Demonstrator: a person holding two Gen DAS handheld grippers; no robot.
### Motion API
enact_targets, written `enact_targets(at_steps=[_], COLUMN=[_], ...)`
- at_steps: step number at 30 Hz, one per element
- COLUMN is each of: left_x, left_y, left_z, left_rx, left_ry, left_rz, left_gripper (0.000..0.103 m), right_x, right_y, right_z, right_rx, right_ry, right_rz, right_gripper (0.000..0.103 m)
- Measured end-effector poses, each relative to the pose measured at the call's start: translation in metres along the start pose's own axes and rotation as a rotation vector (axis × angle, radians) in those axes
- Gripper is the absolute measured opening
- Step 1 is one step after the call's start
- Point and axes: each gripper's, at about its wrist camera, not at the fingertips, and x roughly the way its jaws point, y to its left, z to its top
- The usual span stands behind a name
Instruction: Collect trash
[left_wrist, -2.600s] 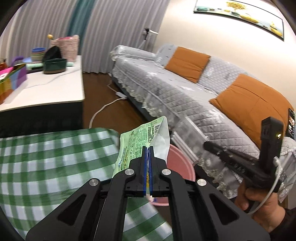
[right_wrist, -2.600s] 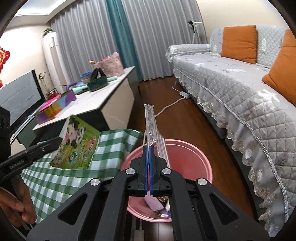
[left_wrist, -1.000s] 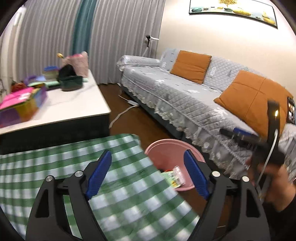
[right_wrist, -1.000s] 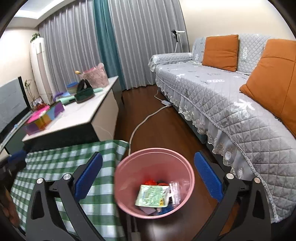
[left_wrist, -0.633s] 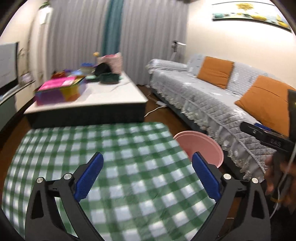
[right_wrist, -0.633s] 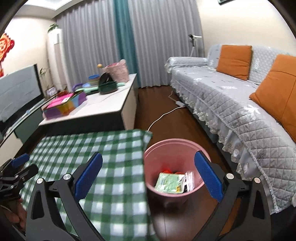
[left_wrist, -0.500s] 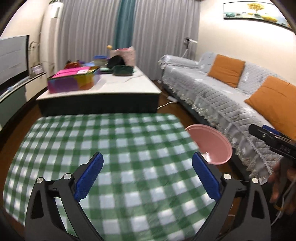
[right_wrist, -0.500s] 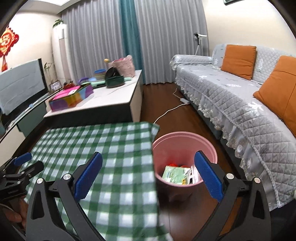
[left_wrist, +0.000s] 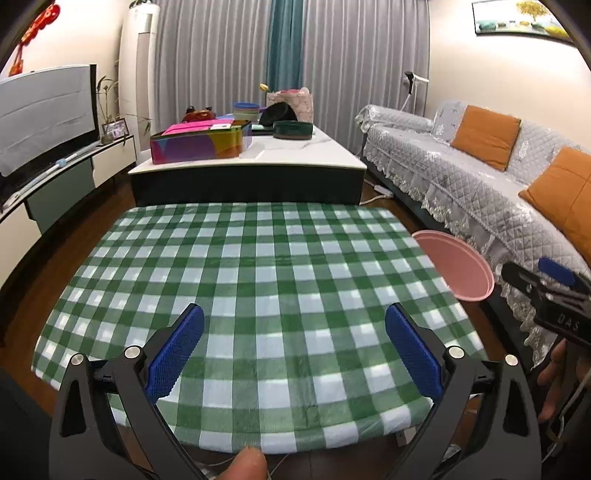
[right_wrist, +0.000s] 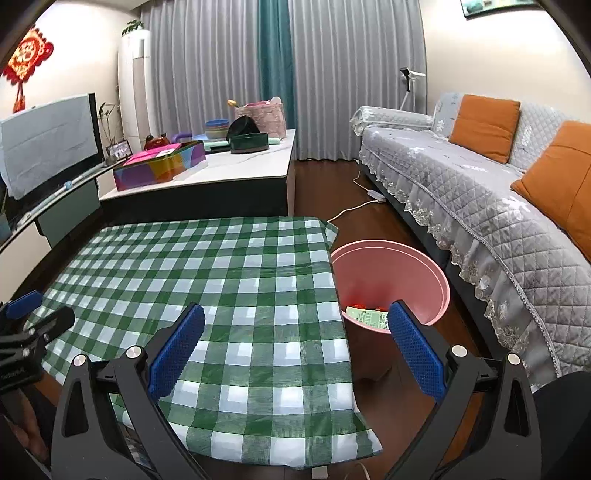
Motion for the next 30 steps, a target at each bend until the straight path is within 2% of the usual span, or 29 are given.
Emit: enact_targets(at_steps=[7, 30], left_x=[0.017, 0.021], left_y=[-0.010, -0.011], left_z=[-0.009, -0.011], left_rx=[0.016, -0.016], left_ry=[0.037, 0.034], left_rz=[0.027, 0.012], left_gripper=[0.095, 0.095], right_x=[0.010, 0.015], right_y=[0.001, 0.003], right_z=[-0.001, -0.002], right_rx=[0.008, 0.004], right_ry=[0.012, 0.023], right_rz=[-0.026, -0.045], right_gripper=[0.098, 0.098])
